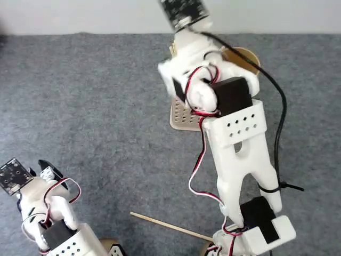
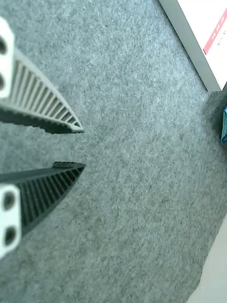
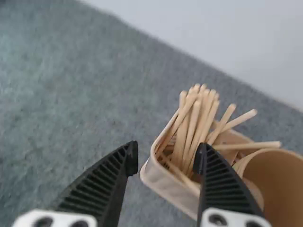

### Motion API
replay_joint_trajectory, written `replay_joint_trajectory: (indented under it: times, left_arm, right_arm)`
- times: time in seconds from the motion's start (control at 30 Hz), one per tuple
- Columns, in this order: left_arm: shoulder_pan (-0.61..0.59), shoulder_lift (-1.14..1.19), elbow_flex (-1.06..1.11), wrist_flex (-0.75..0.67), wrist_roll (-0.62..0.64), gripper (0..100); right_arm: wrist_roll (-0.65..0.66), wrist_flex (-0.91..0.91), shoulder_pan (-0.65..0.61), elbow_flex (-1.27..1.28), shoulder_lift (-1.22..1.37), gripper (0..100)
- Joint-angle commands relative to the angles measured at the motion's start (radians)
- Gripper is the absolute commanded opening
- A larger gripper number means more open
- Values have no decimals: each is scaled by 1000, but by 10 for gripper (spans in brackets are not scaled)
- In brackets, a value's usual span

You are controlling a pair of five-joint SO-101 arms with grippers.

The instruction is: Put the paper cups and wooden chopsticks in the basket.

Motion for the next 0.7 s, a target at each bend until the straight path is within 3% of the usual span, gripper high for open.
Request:
replay_joint_trajectory:
  times: [0.0,0.17,0.27,0.67]
  left_arm:
    - [8,-2,-8,5,-12,94]
    - [8,0,-8,5,-12,94]
    - [8,0,-8,5,-12,94]
    - [6,2,-8,6,-12,94]
  right_arm:
    - [-3,153,-38,-49,-38,204]
    - [91,321,-93,-46,-42,204]
    - [124,320,-102,26,-70,204]
    - [120,278,-263,712,-410,205]
